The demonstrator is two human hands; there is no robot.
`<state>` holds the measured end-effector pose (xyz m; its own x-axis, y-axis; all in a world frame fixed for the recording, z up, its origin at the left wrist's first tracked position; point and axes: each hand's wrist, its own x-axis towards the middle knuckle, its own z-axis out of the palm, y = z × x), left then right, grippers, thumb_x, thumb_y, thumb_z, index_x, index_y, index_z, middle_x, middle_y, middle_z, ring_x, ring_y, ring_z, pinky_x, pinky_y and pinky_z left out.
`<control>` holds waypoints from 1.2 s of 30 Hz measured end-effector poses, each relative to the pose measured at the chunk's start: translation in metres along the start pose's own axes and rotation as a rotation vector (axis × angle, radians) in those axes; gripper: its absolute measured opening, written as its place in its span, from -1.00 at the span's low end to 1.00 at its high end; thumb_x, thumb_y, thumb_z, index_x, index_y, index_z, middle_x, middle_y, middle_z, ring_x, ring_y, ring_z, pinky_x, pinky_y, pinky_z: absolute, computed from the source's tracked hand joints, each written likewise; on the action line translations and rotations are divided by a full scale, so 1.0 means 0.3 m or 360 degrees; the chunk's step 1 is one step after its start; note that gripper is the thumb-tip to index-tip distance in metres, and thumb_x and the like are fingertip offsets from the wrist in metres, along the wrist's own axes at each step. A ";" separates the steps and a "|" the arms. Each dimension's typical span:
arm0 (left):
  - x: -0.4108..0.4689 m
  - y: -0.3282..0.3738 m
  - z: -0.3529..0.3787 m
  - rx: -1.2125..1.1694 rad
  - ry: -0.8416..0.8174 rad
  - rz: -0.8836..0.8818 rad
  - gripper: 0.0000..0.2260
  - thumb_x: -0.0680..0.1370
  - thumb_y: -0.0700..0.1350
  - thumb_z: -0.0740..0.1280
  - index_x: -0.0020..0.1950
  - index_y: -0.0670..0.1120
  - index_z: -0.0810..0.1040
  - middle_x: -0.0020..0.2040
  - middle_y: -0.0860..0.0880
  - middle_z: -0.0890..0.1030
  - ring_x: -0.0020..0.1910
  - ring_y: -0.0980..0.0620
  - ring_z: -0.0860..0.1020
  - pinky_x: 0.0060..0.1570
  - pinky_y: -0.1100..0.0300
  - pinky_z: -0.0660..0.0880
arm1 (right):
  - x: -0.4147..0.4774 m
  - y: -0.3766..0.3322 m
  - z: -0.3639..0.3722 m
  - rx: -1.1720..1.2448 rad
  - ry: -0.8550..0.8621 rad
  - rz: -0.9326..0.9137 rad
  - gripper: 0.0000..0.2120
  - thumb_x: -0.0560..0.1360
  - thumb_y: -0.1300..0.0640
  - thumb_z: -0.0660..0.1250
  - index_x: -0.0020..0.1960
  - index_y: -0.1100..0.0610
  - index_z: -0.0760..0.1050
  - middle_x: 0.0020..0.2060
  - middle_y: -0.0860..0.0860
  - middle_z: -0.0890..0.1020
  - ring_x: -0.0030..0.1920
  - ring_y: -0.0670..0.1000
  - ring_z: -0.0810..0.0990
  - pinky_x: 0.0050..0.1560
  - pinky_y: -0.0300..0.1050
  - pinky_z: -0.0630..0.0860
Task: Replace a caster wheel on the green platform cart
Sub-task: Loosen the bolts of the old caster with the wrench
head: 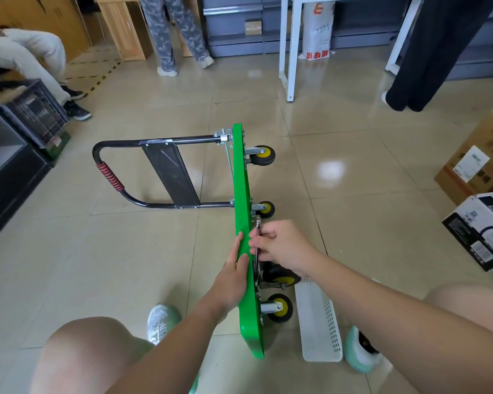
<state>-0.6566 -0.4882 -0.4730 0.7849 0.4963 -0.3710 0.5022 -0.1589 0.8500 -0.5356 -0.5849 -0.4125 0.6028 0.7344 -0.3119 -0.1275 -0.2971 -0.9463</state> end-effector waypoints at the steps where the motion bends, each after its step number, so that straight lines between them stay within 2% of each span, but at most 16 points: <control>1: 0.001 0.000 0.000 0.0013 0.0004 -0.0003 -0.55 0.75 0.11 -0.04 0.57 0.51 -0.07 0.46 -0.04 0.48 0.13 0.05 0.60 0.21 0.02 0.48 | 0.009 0.000 0.004 -0.0039 -0.0005 -0.0006 -0.93 0.58 0.22 0.37 0.00 0.09 0.63 -0.08 0.12 0.72 0.00 0.06 0.72 0.05 0.00 0.68; 5: 0.003 -0.006 0.003 0.0012 0.0009 0.0000 -0.59 0.74 0.19 -0.05 0.50 0.61 -0.08 0.50 -0.04 0.47 0.21 -0.03 0.59 0.31 -0.04 0.46 | 0.021 0.009 0.023 -0.0167 -0.0025 -0.0023 -0.92 0.59 0.19 0.37 -0.02 0.04 0.62 -0.10 0.07 0.70 -0.02 0.04 0.71 0.06 0.06 0.67; 8: 0.006 -0.011 0.000 0.0003 0.0010 -0.0003 -0.58 0.74 0.19 -0.04 0.52 0.59 -0.07 0.52 0.00 0.45 0.30 -0.04 0.55 0.37 -0.04 0.43 | -0.011 0.010 0.036 -0.0141 0.0018 -0.0061 -0.88 0.59 0.18 0.37 -0.06 0.01 0.64 -0.11 0.09 0.72 0.00 0.06 0.71 0.06 0.06 0.67; 10: 0.006 -0.018 0.001 -0.0055 0.0009 0.0005 -0.57 0.73 0.20 -0.01 0.51 0.59 -0.04 0.52 0.02 0.46 0.31 -0.04 0.55 0.40 -0.06 0.42 | -0.067 0.043 0.045 -0.0144 0.0065 -0.0150 -0.83 0.58 0.17 0.38 -0.15 -0.02 0.65 -0.18 0.03 0.73 -0.09 -0.02 0.69 0.07 0.05 0.66; 12: 0.009 -0.022 0.001 -0.0085 0.0012 0.0013 -0.56 0.71 0.18 0.03 0.49 0.62 -0.01 0.44 0.00 0.53 0.23 -0.10 0.60 0.38 -0.12 0.45 | -0.143 0.101 0.053 -0.0217 0.0102 -0.0276 -0.82 0.56 0.22 0.38 -0.14 -0.02 0.64 -0.25 -0.02 0.68 -0.19 -0.12 0.60 0.03 -0.05 0.62; 15: 0.006 -0.017 0.001 -0.0067 0.0020 0.0038 -0.53 0.75 0.06 0.02 0.57 0.49 0.00 0.37 0.08 0.50 0.16 0.02 0.54 0.31 0.06 0.42 | -0.254 0.195 0.067 -0.0367 0.0108 -0.0421 -0.64 0.55 0.31 0.27 -0.10 -0.15 0.63 -0.11 -0.05 0.71 -0.05 -0.15 0.68 0.14 -0.01 0.62; 17: 0.004 -0.016 0.003 -0.0063 0.0021 0.0062 -0.53 0.76 0.04 0.01 0.62 0.42 0.00 0.41 0.10 0.44 0.13 0.14 0.52 0.28 0.12 0.38 | -0.298 0.248 0.079 -0.0511 0.0113 -0.0577 -0.69 0.52 0.23 0.17 -0.02 -0.13 0.59 -0.01 -0.08 0.71 0.05 -0.06 0.70 0.11 0.08 0.63; 19: 0.002 -0.013 0.003 -0.0048 0.0021 0.0078 -0.53 0.77 0.04 0.00 0.63 0.39 0.00 0.36 0.12 0.44 0.02 0.28 0.49 0.17 0.15 0.40 | -0.324 0.299 0.085 -0.0549 0.0188 -0.0693 -0.69 0.51 0.19 0.15 0.03 -0.13 0.57 0.14 -0.15 0.68 0.16 -0.06 0.67 0.09 0.08 0.64; 22: -0.002 -0.011 0.002 -0.0052 0.0018 0.0051 -0.54 0.77 0.06 -0.01 0.63 0.40 -0.02 0.31 0.11 0.47 -0.01 0.19 0.52 0.15 0.14 0.45 | -0.349 0.324 0.099 -0.0360 0.0386 -0.0763 -0.67 0.56 0.31 0.23 0.05 -0.08 0.64 0.15 -0.16 0.68 0.13 -0.07 0.69 0.06 -0.02 0.67; 24: -0.001 -0.012 0.003 -0.0045 0.0020 0.0045 -0.54 0.77 0.06 -0.02 0.62 0.41 -0.02 0.26 0.13 0.50 -0.06 0.22 0.49 0.05 0.25 0.44 | -0.352 0.290 0.101 -0.0128 0.0526 -0.0650 -0.64 0.55 0.41 0.32 0.02 -0.03 0.69 0.02 -0.15 0.72 0.04 -0.13 0.70 0.08 -0.22 0.62; 26: 0.001 -0.015 0.003 -0.0019 0.0023 0.0045 -0.54 0.77 0.04 -0.02 0.63 0.40 -0.02 0.06 0.27 0.48 -0.16 0.32 0.38 -0.11 0.40 0.34 | -0.329 0.254 0.082 0.0095 0.0607 -0.0466 -0.63 0.54 0.44 0.33 -0.09 -0.02 0.69 -0.10 -0.11 0.74 -0.03 -0.15 0.69 0.07 -0.32 0.53; 28: -0.002 -0.013 0.001 -0.0021 0.0016 0.0039 -0.54 0.78 0.02 -0.02 0.63 0.39 -0.02 -0.10 0.31 0.37 -0.20 0.34 0.34 -0.18 0.43 0.30 | -0.290 0.225 0.050 0.0143 0.0571 -0.0315 -0.70 0.56 0.36 0.33 -0.13 -0.01 0.67 -0.17 -0.01 0.72 -0.10 -0.05 0.66 0.07 -0.20 0.55; 30: -0.002 -0.014 0.001 -0.0022 0.0008 0.0045 -0.54 0.77 0.03 -0.03 0.62 0.40 -0.02 -0.13 0.30 0.34 -0.21 0.34 0.34 -0.19 0.42 0.30 | -0.245 0.194 0.017 0.0257 0.0520 -0.0150 -0.77 0.58 0.31 0.34 -0.10 0.03 0.66 -0.19 0.00 0.72 -0.07 0.00 0.69 0.12 -0.07 0.61; 32: 0.002 -0.017 0.003 -0.0044 0.0000 0.0031 -0.55 0.77 0.04 -0.03 0.61 0.43 -0.02 -0.12 0.29 0.37 -0.19 0.31 0.36 -0.16 0.39 0.32 | -0.196 0.153 -0.006 0.0338 0.0492 -0.0068 -0.83 0.57 0.32 0.34 -0.07 0.09 0.64 -0.20 0.02 0.73 -0.04 -0.01 0.71 0.07 -0.09 0.65; 36: 0.004 -0.016 0.002 -0.0081 0.0009 0.0009 -0.55 0.77 0.07 -0.03 0.60 0.46 -0.03 -0.05 0.25 0.48 -0.07 0.13 0.49 -0.07 0.26 0.42 | -0.109 0.069 -0.018 0.0244 0.0360 -0.0051 -0.83 0.57 0.31 0.34 -0.06 0.07 0.61 -0.15 0.08 0.73 -0.03 0.06 0.72 -0.01 -0.10 0.67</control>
<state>-0.6579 -0.4873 -0.4777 0.7855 0.5006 -0.3638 0.4783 -0.1182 0.8702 -0.5538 -0.6184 -0.4213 0.7670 0.5818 -0.2707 -0.2128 -0.1674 -0.9627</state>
